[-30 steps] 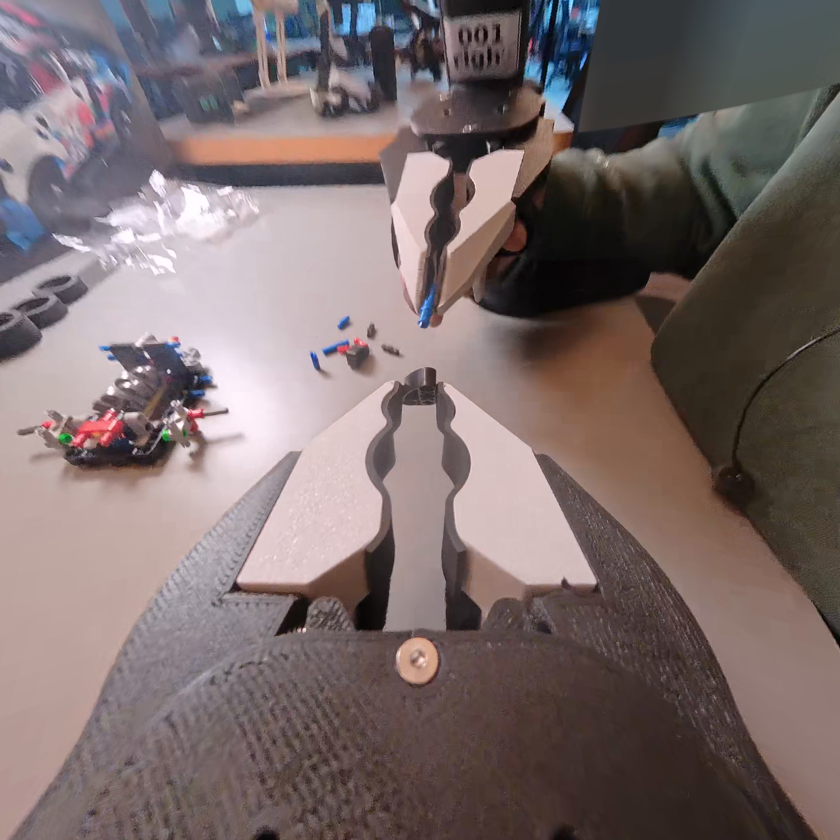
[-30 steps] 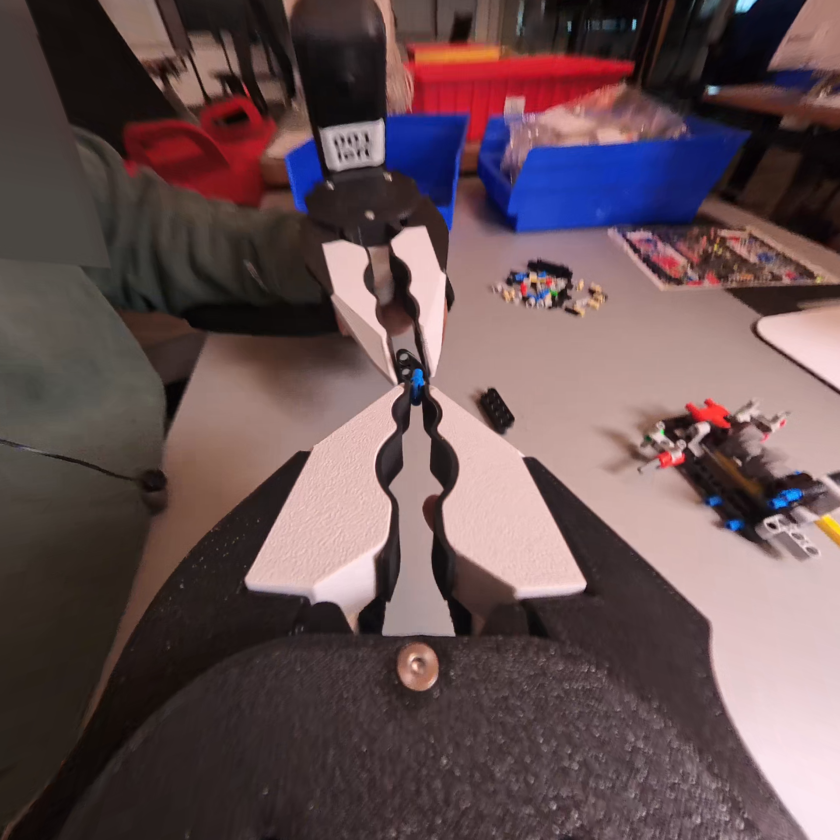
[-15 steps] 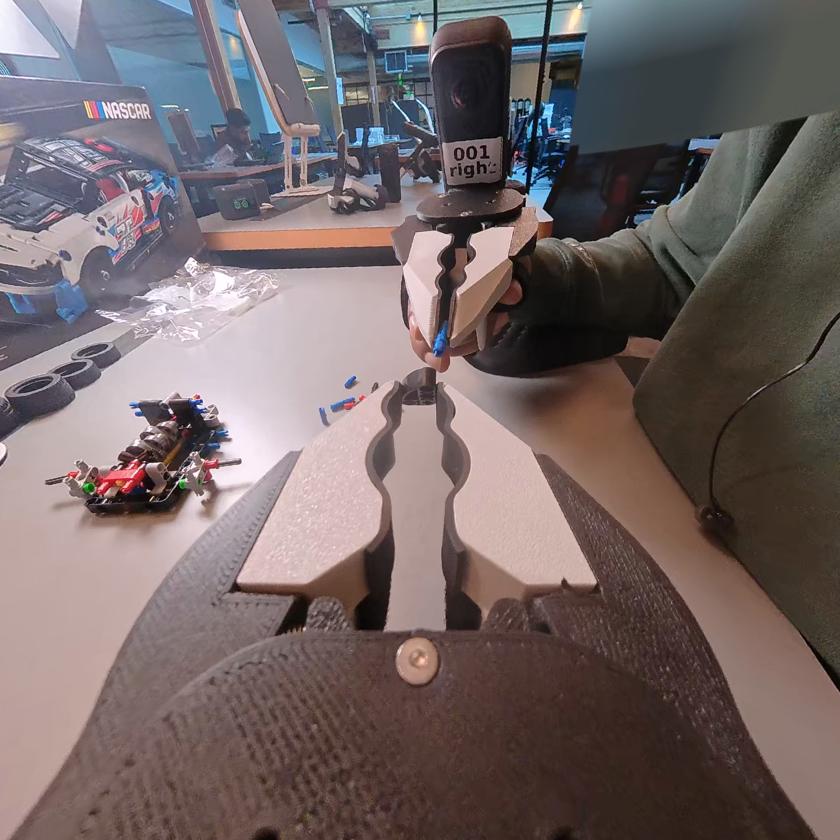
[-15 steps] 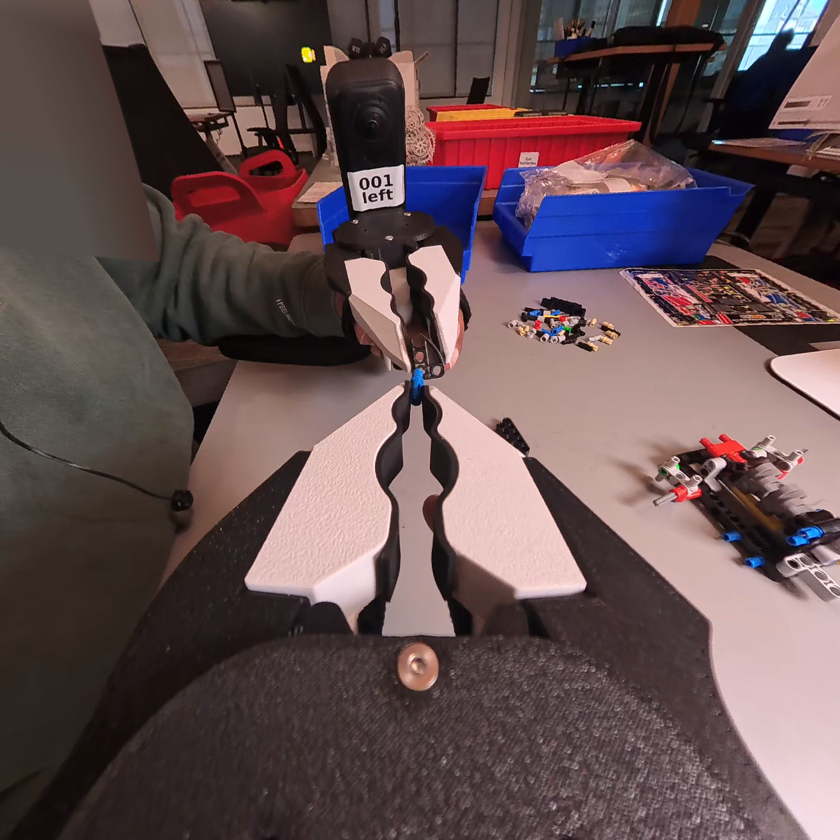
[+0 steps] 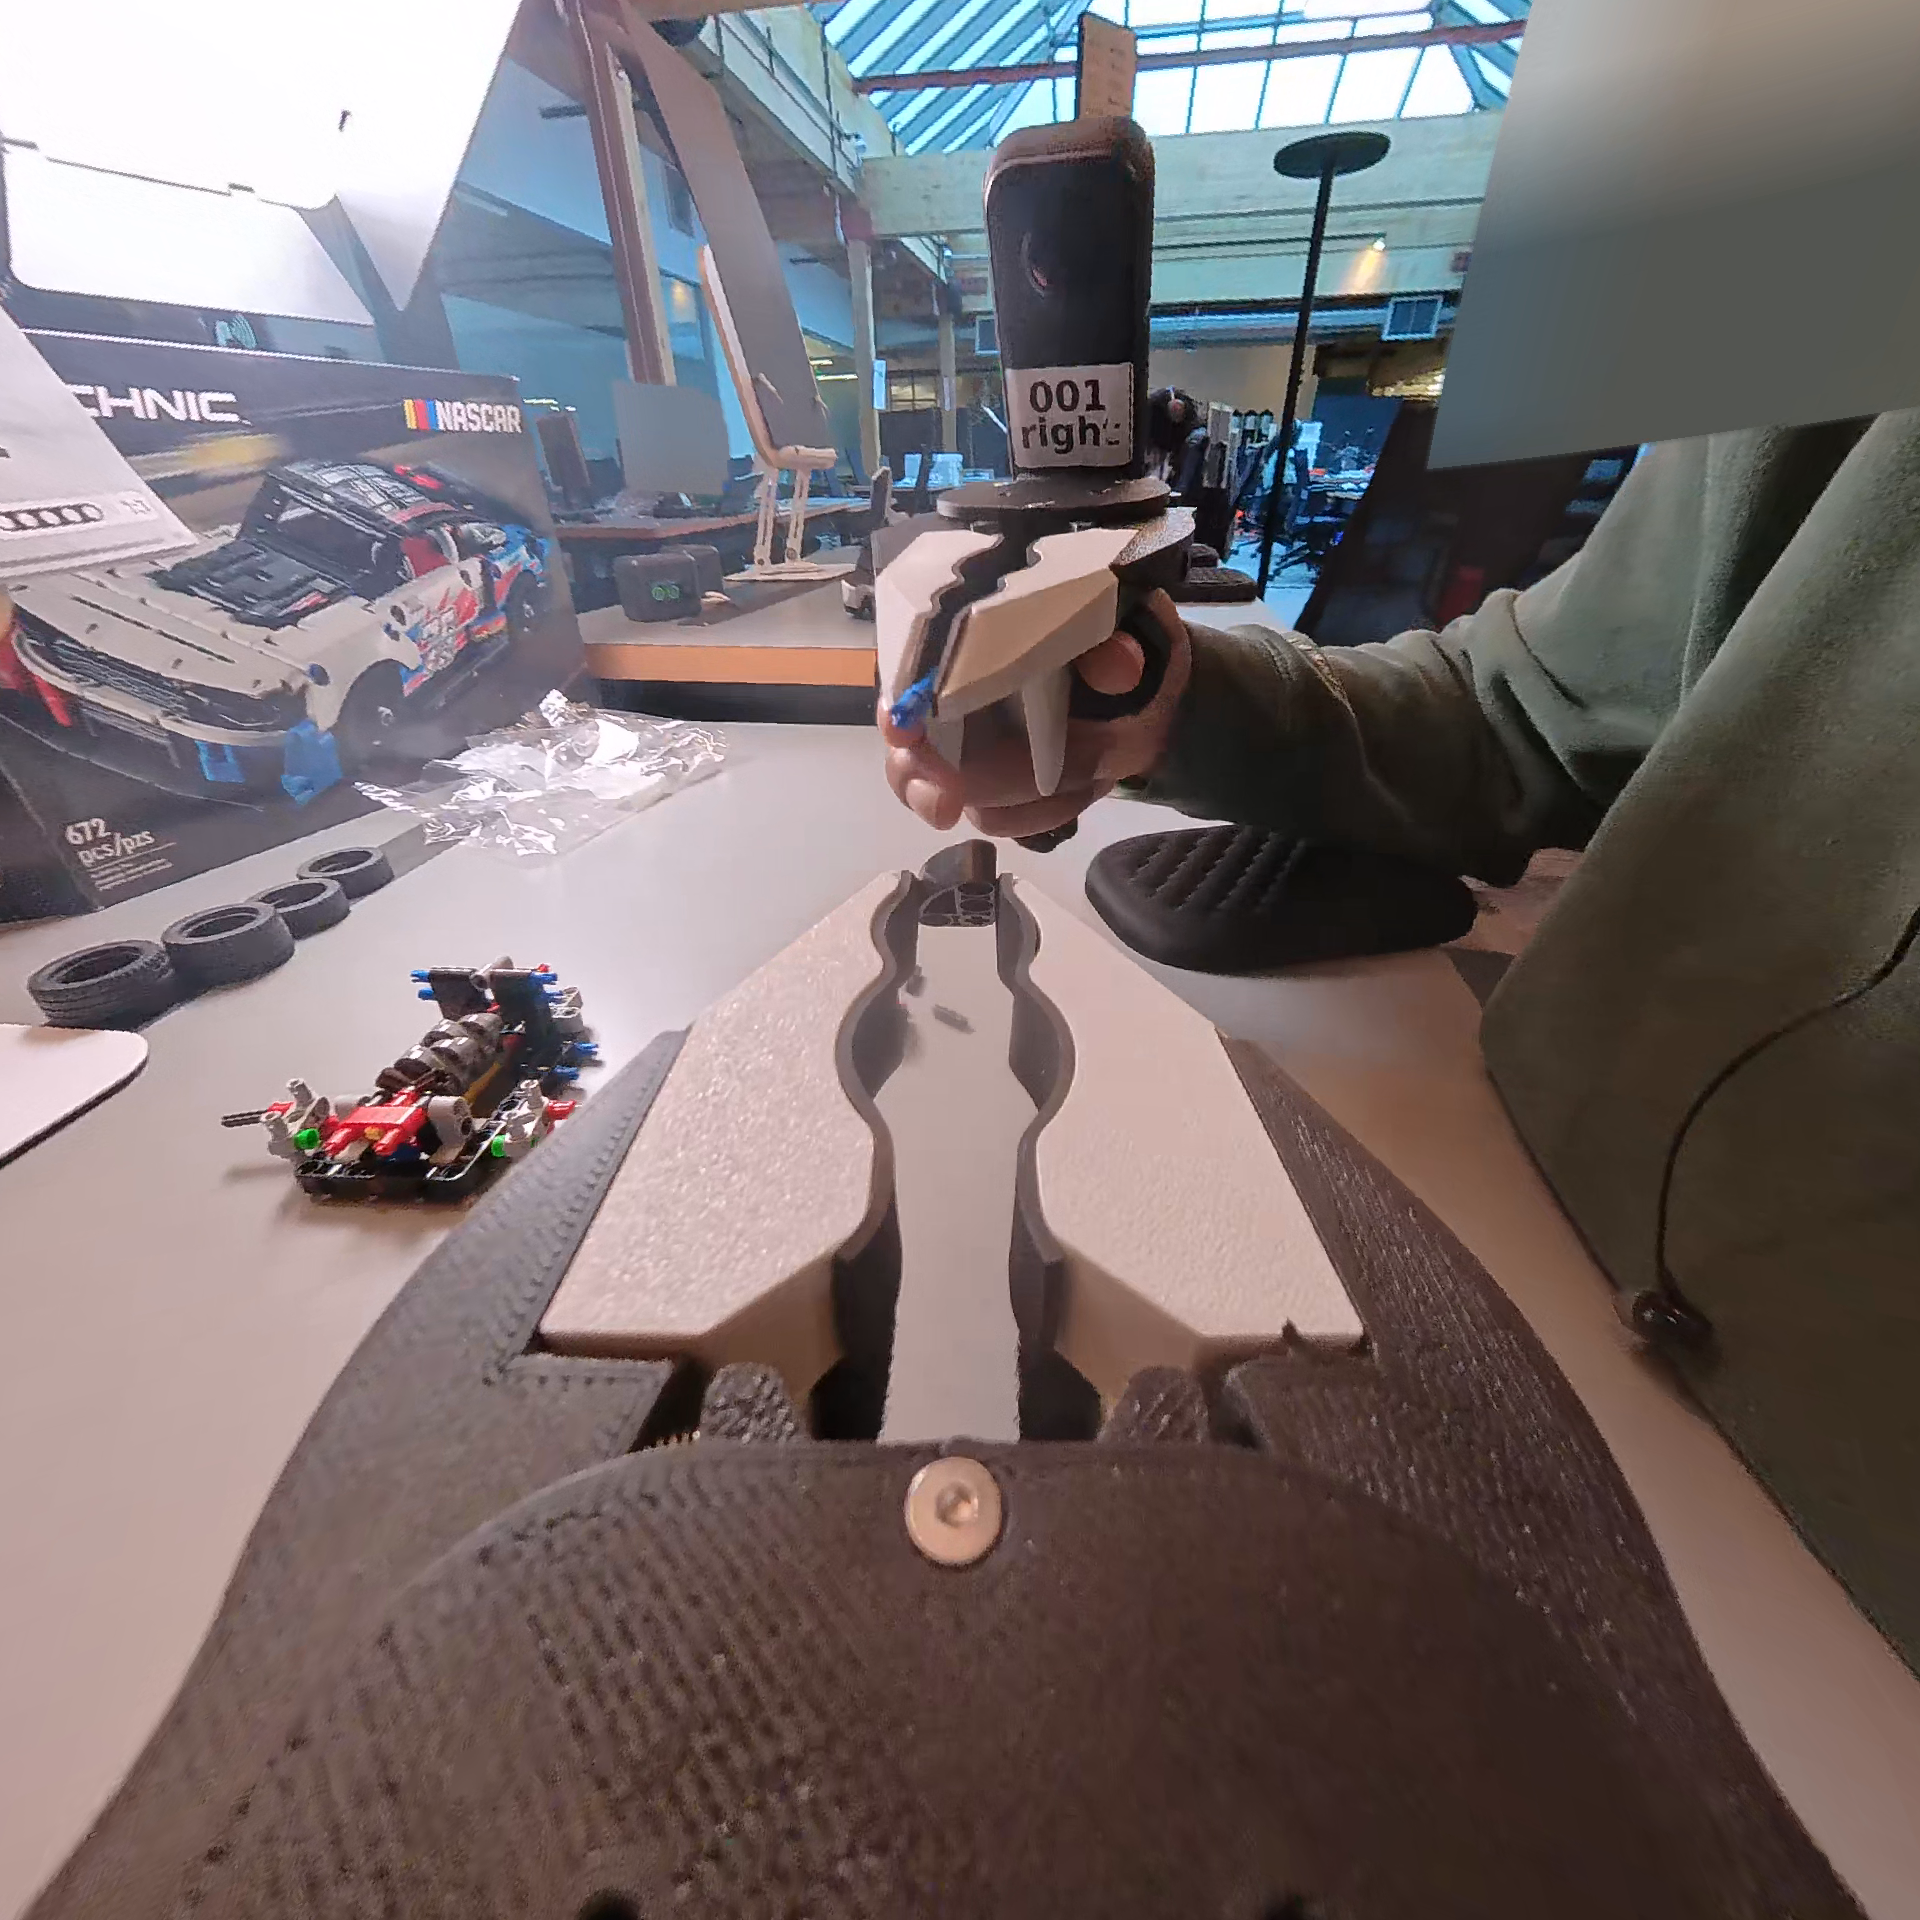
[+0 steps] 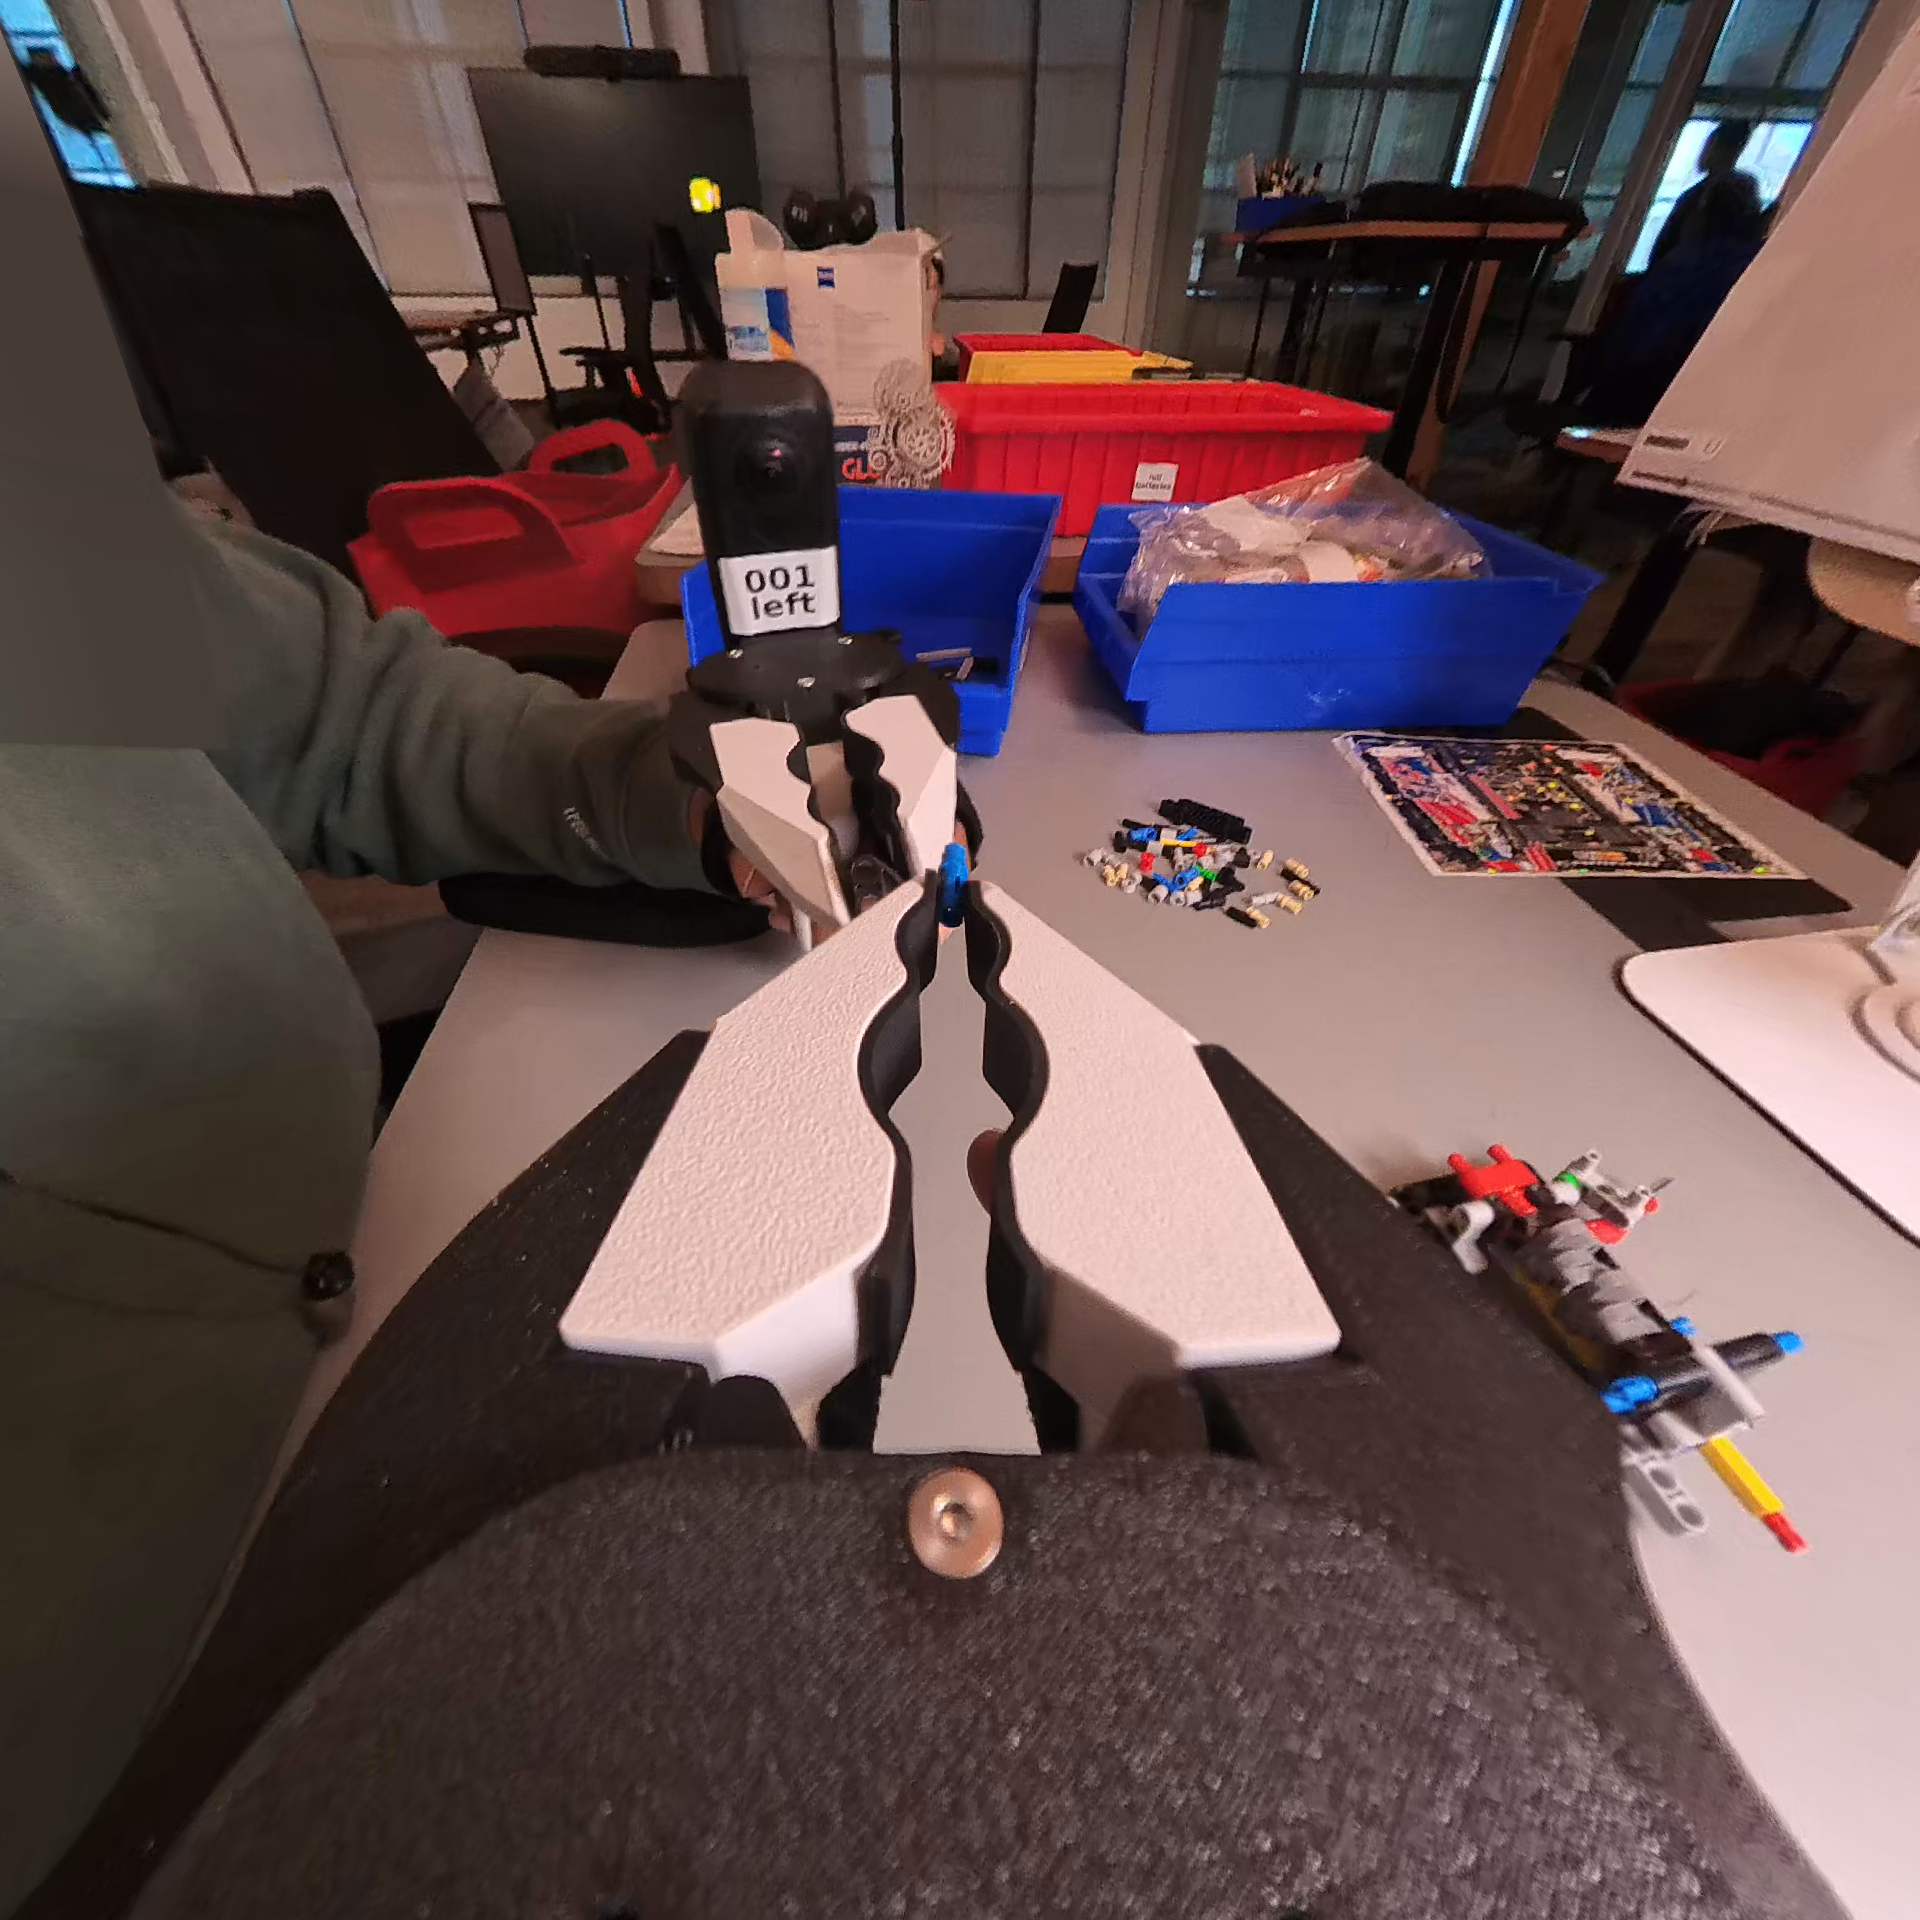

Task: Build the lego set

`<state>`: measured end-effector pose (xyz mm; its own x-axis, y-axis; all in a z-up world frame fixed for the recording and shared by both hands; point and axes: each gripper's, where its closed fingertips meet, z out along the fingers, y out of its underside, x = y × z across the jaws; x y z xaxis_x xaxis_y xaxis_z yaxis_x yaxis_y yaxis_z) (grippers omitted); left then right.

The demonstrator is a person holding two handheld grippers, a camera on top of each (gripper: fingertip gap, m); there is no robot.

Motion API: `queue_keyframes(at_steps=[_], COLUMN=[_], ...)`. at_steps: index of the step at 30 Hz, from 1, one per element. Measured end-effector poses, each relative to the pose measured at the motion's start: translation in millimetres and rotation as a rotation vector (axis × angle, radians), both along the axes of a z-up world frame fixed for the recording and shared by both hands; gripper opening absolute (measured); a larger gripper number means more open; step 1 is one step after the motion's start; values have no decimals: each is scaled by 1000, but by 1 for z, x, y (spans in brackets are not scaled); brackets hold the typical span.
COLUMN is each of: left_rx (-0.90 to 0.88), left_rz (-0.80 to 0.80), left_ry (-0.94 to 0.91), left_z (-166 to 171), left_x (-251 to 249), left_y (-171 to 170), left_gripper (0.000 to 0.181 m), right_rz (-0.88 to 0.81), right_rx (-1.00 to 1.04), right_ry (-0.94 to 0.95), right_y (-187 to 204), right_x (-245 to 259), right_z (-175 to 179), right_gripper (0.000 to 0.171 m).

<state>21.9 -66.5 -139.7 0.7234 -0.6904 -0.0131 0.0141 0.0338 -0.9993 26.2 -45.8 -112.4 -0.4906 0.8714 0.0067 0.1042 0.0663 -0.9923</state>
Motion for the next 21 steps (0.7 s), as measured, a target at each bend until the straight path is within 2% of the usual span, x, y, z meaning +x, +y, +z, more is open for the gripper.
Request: queue_keyframes(at_steps=[5,8,12,16,21], left_rx=[17,-25,-260,-521,-579], left_rz=[58,109,95,33,51], left_ry=[14,138,287,334,452], left_z=[1,-18,-65,-104,-127], left_x=[-9,-12,-8,2,2], left_y=[4,11,15,7,4], left_gripper=[12,12,12,13,13], right_rz=[-38,-61,-103,-128,-126], right_rx=[-66,-72,-32,8,52], right_ry=[5,-34,-97,-163,-223], right_y=[9,15,23,28,29], right_x=[-6,-5,-5,-3,1], right_z=[-9,-21,-37,-53,-69], right_gripper=[2,2,2,1,2])
